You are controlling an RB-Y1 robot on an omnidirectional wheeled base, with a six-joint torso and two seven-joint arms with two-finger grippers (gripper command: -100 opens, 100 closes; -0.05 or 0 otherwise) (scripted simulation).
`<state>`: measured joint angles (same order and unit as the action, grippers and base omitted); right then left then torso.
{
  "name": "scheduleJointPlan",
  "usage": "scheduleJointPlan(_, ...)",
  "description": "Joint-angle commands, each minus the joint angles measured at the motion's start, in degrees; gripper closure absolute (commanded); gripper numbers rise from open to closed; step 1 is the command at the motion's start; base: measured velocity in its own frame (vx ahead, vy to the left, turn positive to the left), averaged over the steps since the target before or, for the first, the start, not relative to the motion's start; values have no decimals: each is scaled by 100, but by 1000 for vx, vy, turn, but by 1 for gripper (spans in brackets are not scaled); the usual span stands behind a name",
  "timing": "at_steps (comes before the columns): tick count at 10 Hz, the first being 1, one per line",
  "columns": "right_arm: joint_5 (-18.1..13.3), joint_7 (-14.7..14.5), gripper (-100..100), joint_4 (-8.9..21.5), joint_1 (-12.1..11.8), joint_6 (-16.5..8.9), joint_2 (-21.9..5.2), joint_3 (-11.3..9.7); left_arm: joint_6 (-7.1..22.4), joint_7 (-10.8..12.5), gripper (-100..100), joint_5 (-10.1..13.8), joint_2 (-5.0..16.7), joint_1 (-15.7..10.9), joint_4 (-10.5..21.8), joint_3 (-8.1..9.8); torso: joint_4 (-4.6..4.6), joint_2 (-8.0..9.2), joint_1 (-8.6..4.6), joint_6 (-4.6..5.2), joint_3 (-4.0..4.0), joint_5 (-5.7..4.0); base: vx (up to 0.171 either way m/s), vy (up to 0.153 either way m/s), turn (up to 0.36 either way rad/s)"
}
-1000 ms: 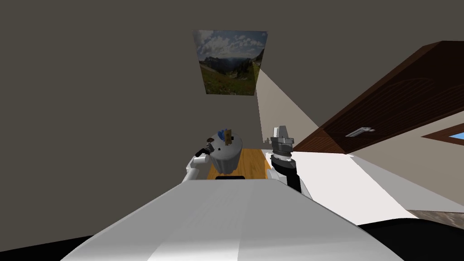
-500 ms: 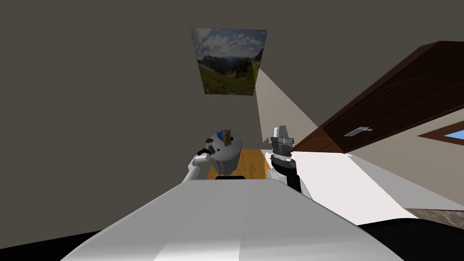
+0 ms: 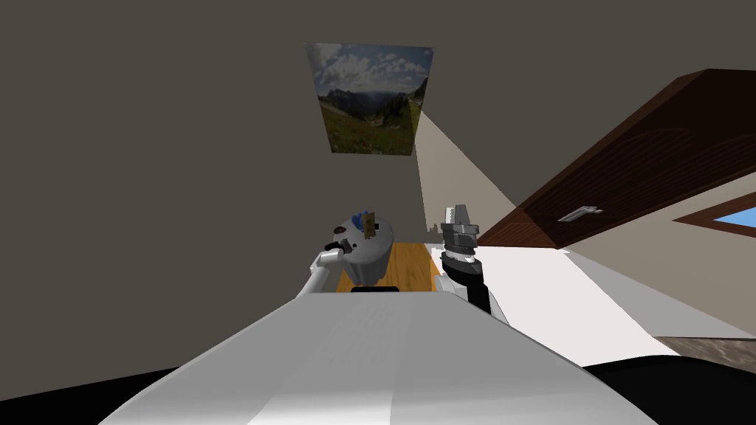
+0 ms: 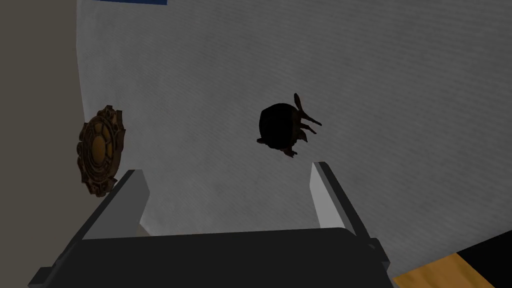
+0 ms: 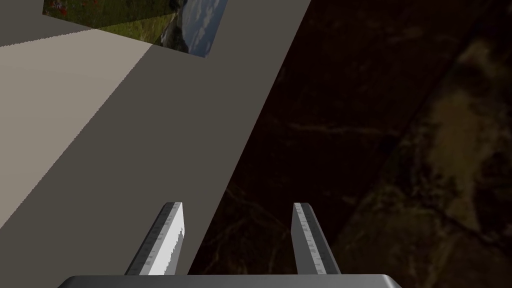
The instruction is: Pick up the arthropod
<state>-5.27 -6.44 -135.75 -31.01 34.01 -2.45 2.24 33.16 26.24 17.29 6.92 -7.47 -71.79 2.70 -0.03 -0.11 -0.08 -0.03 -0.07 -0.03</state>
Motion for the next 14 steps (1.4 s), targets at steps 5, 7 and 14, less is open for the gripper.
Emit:
scheduleJointPlan(5, 0, 0, 0, 0, 0, 0, 0, 0, 396, 199, -100, 113, 12, -181, 344, 8, 0, 2, -7, 0, 1, -1, 27, -24, -21)
scheduleJointPlan(7, 0, 0, 0, 0, 0, 0, 0, 0, 254, 156, -100, 108, -45, -183, 510, 14, 2, 11, 5, -1, 6, 0, 19, 6, -4)
scheduleJointPlan(14, 0, 0, 0, 0, 0, 0, 0, 0, 126, 117, 100, 107, -82, -190, 631, 20, -1, 10, 10, 1, 4, 3, 9, 3, -3)
